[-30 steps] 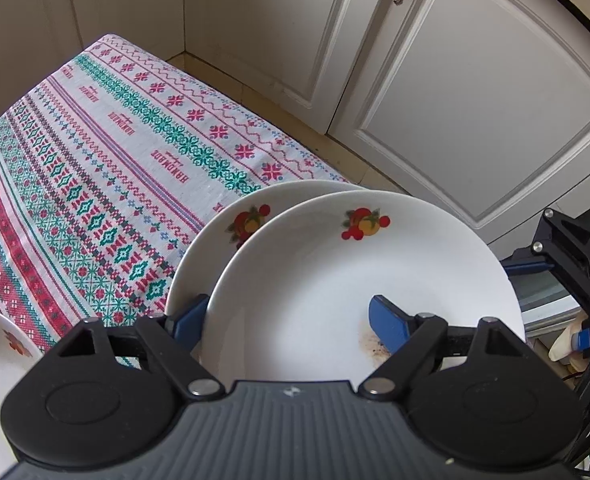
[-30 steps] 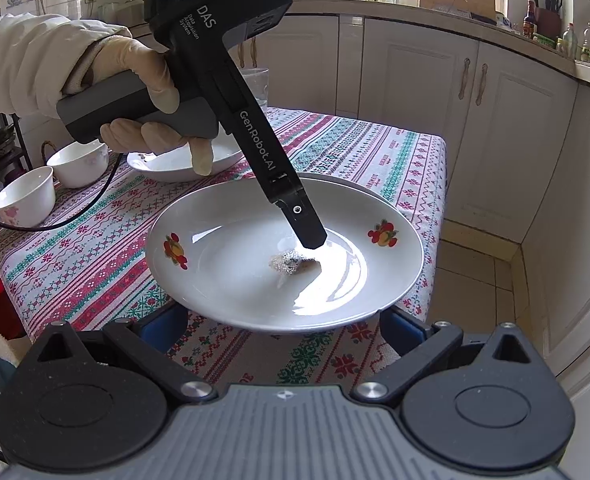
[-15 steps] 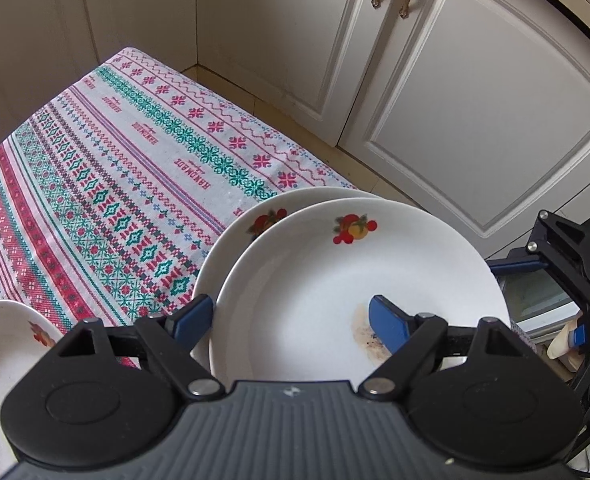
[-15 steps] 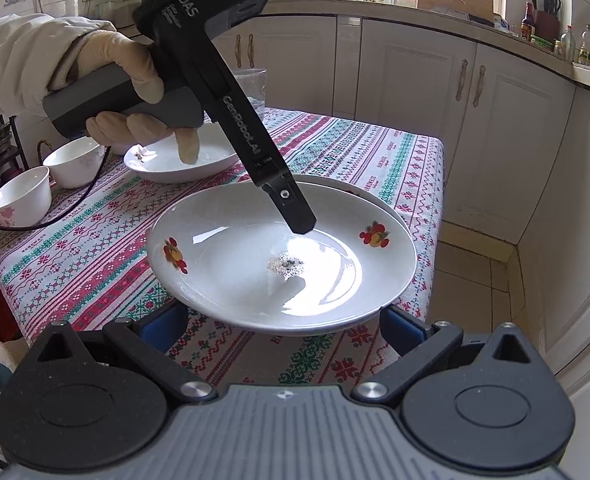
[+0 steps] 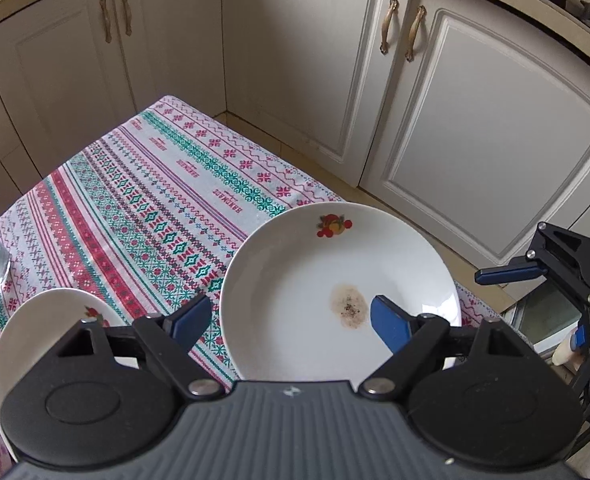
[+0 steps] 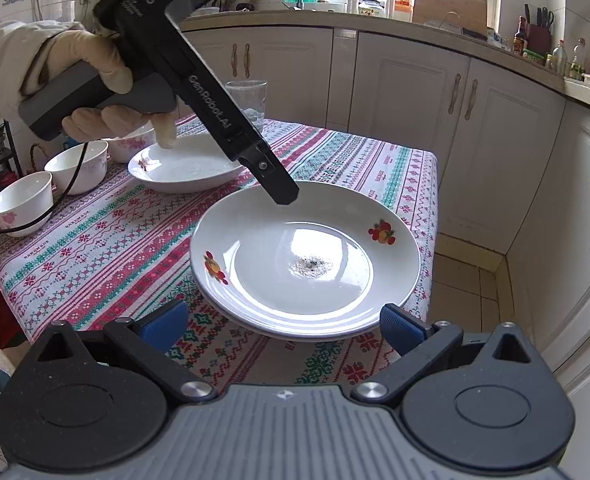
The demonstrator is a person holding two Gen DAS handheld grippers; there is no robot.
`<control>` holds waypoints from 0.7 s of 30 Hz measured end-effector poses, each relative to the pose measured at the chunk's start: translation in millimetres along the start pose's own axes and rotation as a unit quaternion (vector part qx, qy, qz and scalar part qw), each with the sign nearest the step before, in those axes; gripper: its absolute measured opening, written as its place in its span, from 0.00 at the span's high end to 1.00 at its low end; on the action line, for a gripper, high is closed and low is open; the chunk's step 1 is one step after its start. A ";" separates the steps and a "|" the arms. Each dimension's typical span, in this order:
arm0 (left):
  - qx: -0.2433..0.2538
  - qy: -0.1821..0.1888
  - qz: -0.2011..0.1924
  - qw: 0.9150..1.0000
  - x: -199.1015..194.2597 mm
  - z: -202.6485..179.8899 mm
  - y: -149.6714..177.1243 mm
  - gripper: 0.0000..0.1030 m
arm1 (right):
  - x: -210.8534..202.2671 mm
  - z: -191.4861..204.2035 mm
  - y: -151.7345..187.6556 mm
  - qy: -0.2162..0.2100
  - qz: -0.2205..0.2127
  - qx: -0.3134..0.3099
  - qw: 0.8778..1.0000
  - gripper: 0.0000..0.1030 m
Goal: Organize plates and bowls
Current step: 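Open the left gripper while the right gripper opens and releases the plate rim, then withdraw both grippers up and away from the stacked plates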
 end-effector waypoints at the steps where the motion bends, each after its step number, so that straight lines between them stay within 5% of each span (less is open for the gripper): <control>1: 0.000 -0.007 -0.009 1.000 -7.1 -1.5 0.7 0.15 | -2.2 2.2 -0.9 0.000 -0.002 0.001 1.000 0.00; 9: 0.001 -0.089 -0.081 0.993 -61.0 -16.9 32.0 0.09 | -20.2 22.1 -5.6 0.017 -0.019 -0.005 1.000 0.00; 15: 0.001 -0.215 -0.118 0.970 -75.8 -20.5 80.2 0.09 | -27.1 36.4 -10.2 0.011 -0.029 -0.015 0.999 0.00; 21: -0.071 -0.316 -0.114 0.939 -66.9 8.7 117.8 0.08 | -26.0 44.2 -17.3 0.001 -0.024 -0.033 0.999 0.00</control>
Point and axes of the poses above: each gripper's, at about its wrist camera, not at the fingertips, and x roughly the way its jaws point, z to its left, y to its underside, the point moved 6 cm from there along x, roughly the way its jaws point, and after that the axes turned 13 degrees about -z, right-handed, at the moved point
